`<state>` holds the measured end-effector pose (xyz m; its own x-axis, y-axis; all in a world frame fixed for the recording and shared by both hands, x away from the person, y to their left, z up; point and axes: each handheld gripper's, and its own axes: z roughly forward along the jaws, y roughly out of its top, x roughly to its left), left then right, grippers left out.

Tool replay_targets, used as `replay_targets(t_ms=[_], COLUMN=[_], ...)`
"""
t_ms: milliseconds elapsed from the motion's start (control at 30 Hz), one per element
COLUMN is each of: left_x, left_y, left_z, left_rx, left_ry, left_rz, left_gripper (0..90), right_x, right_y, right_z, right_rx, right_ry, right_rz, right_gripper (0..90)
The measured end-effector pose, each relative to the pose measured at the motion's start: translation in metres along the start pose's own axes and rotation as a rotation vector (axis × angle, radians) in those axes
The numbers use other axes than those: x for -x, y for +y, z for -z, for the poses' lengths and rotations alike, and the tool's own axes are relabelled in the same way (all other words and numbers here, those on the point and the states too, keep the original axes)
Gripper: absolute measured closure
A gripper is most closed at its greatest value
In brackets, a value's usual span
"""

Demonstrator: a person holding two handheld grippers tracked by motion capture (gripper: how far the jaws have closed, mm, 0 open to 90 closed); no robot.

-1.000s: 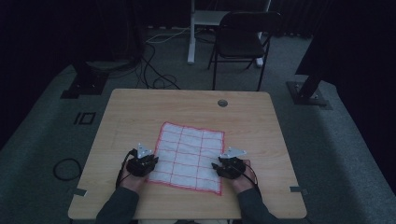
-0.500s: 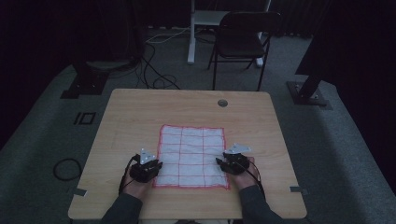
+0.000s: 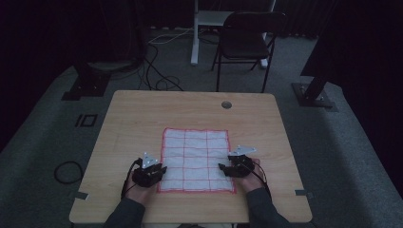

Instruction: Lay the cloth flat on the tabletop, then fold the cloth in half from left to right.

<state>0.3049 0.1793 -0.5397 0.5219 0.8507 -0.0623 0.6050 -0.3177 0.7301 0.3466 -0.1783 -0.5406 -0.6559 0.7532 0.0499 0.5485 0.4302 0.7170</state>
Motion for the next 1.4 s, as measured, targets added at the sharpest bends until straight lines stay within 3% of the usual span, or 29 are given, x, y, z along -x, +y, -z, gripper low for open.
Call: replay_targets(t_ms=[100, 267, 500, 633, 800, 1000, 1400], left_x=[-0.003, -0.013, -0.021, -0.019, -0.013, -0.011, -0.017], left_y=[0.002, 0.005, 0.014, 0.018, 0.02, 0.021, 0.021], left_z=[0.0, -0.002, -0.014, -0.019, -0.022, -0.024, -0.024], left_rx=[0.006, 0.015, 0.011, 0.008, 0.002, 0.001, 0.007], left_ry=[0.014, 0.048, 0.071, 0.08, 0.12, 0.134, 0.066], left_rz=[0.017, 0.062, 0.112, 0.108, 0.074, 0.076, 0.129], left_gripper=[65.7, 61.9, 61.0, 60.5, 60.8, 60.9, 86.8], right_x=[-0.001, 0.005, 0.008, 0.009, 0.012, 0.012, 0.013], right_y=[0.0, -0.001, -0.004, -0.005, -0.007, -0.007, -0.007], right_z=[0.003, 0.009, 0.013, 0.016, 0.017, 0.017, 0.016], right_rx=[-0.015, 0.007, 0.012, 0.019, 0.028, 0.029, 0.028], right_ry=[-0.02, -0.044, -0.059, -0.058, -0.048, -0.044, -0.041], right_rz=[0.001, -0.025, -0.04, -0.05, -0.07, -0.077, -0.082], right_gripper=[39.1, 39.2, 39.5, 39.8, 40.1, 40.9, 41.3])
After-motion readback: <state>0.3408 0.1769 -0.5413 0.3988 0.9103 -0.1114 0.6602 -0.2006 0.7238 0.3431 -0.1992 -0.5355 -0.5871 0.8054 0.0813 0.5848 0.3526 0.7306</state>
